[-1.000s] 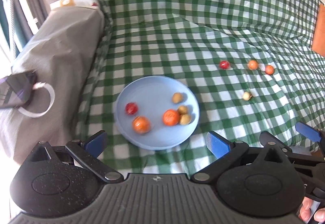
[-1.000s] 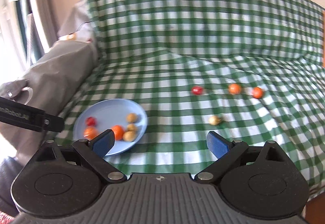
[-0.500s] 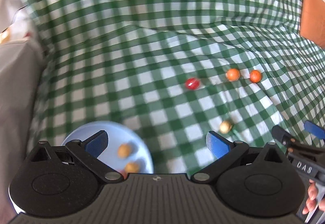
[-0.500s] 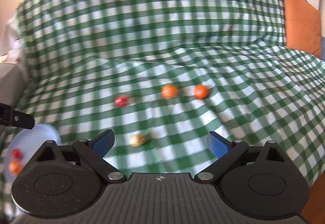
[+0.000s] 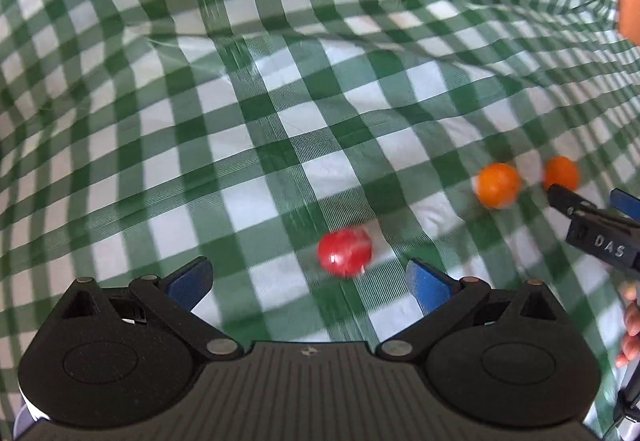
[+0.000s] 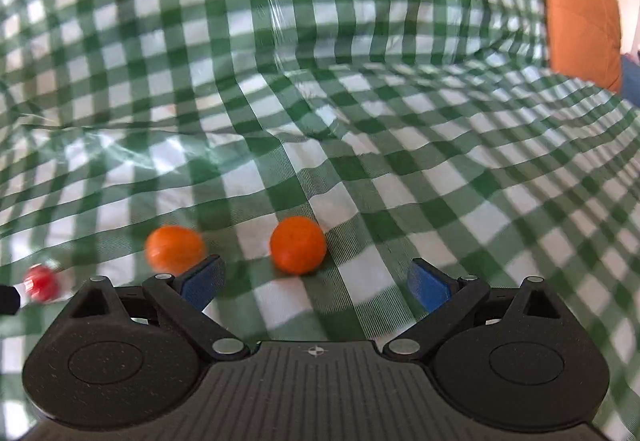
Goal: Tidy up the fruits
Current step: 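Grasp a red fruit with left tool while right tool grasps another mandarin, then carry both fruits to the blue plate and open both tools to release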
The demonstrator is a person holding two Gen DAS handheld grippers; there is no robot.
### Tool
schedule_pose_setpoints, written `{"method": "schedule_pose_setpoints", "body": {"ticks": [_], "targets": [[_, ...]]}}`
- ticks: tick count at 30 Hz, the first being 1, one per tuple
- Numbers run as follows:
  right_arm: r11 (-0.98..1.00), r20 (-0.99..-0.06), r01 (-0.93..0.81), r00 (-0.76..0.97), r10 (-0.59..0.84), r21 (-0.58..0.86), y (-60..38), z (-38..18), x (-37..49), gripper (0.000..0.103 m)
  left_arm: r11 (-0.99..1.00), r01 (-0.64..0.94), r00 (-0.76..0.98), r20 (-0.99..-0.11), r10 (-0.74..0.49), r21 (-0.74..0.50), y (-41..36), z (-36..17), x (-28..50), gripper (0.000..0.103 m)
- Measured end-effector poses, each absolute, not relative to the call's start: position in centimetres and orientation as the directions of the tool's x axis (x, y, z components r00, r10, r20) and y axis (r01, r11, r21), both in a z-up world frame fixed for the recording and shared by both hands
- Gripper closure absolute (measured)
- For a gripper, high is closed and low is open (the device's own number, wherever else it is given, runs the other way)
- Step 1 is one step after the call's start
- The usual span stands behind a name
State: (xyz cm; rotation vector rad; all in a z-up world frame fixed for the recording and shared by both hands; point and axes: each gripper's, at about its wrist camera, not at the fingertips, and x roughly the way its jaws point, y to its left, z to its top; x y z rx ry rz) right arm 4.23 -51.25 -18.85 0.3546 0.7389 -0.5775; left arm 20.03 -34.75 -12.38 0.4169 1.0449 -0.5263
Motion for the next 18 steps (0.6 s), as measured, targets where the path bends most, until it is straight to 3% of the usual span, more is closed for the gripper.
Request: {"method": "schedule_pose_setpoints", "body": {"ticks": [4, 9, 10, 11, 12, 13, 14, 18], "targets": [[0.798, -0.733, 0.597, 0.579, -0.358, 0.082, -52.2, -21.2, 6.3, 0.006, 0.803, 0.586, 0.371, -0.917, -0.149, 0.106, -35.8, -15.1, 21.7, 0.0], [0.815, -0.693, 0.577, 0.604, -0.394, 0.04, -51.8, -22.3, 6.8, 0.007, 0.829, 0.557, 0.361, -0.913, -0.19, 0.048, -35.2, -15.2, 22.5, 0.004], [0.816, -0.688, 0.577, 0.607, -0.399, 0.036, -51.7, -22.2, 6.8, 0.012, 0.822, 0.567, 0.371, -0.906, -0.204, 0.047, -35.1, -14.9, 22.3, 0.02], [0.819, -0.677, 0.573, 0.612, -0.408, 0.026, -51.6, -22.2, 6.7, 0.029, 0.807, 0.589, 0.374, -0.897, -0.235, 0.034, -35.0, -14.4, 21.9, 0.033], [0.821, -0.668, 0.571, 0.614, -0.42, 0.008, -51.3, -22.0, 6.7, 0.052, 0.792, 0.61, 0.376, -0.893, -0.248, 0.037, -35.0, -13.9, 21.5, 0.069], [0.822, -0.67, 0.569, 0.607, -0.428, -0.011, -51.1, -21.7, 6.7, 0.063, 0.781, 0.623, 0.371, -0.895, -0.246, 0.043, -35.1, -13.6, 21.1, 0.068], [0.817, -0.674, 0.576, 0.591, -0.442, -0.03, -51.0, -21.4, 6.5, 0.065, 0.781, 0.623, 0.368, -0.893, -0.258, 0.031, -34.9, -13.2, 20.9, 0.068], [0.761, -0.701, 0.647, 0.559, -0.443, 0.035, -51.6, -20.4, 5.4, 0.065, 0.769, 0.64, 0.369, -0.871, -0.324, -0.015, -33.3, -10.9, 19.2, 0.068]]}}
